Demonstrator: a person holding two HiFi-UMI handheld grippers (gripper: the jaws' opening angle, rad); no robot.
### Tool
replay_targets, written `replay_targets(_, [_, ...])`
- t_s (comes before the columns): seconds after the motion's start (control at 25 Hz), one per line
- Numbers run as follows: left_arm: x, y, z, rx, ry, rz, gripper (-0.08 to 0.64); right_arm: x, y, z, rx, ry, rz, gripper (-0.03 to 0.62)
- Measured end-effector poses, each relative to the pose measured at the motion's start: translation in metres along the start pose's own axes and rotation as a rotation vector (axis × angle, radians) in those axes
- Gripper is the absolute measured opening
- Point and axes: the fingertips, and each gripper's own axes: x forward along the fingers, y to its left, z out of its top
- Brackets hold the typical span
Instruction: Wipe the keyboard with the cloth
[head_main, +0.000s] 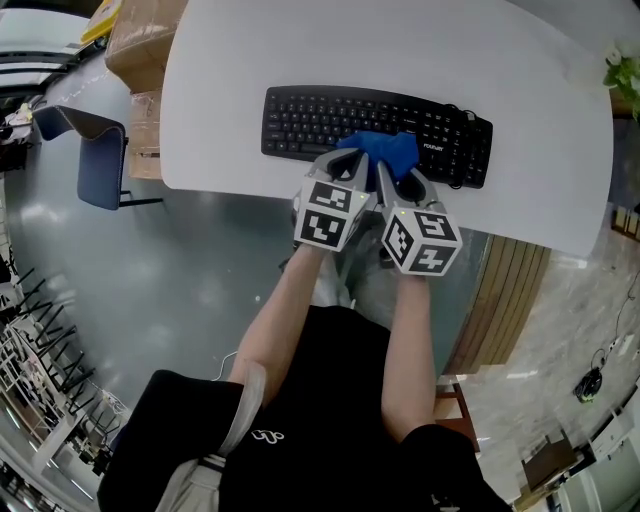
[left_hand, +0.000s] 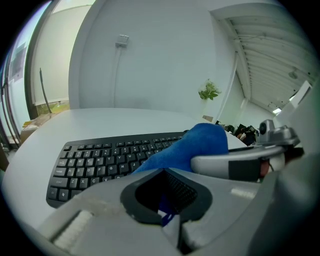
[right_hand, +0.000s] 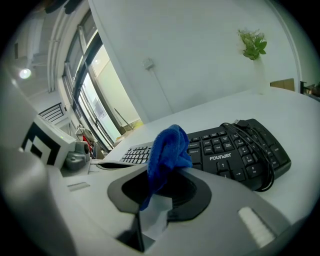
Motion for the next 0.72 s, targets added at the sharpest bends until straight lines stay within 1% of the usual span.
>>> replay_targets(0.72, [0.024, -0.046, 0.012, 0.022, 0.002, -0.017, -0.004, -0.029, -0.045, 0.007, 0.022, -0.01, -0.021, 0.083])
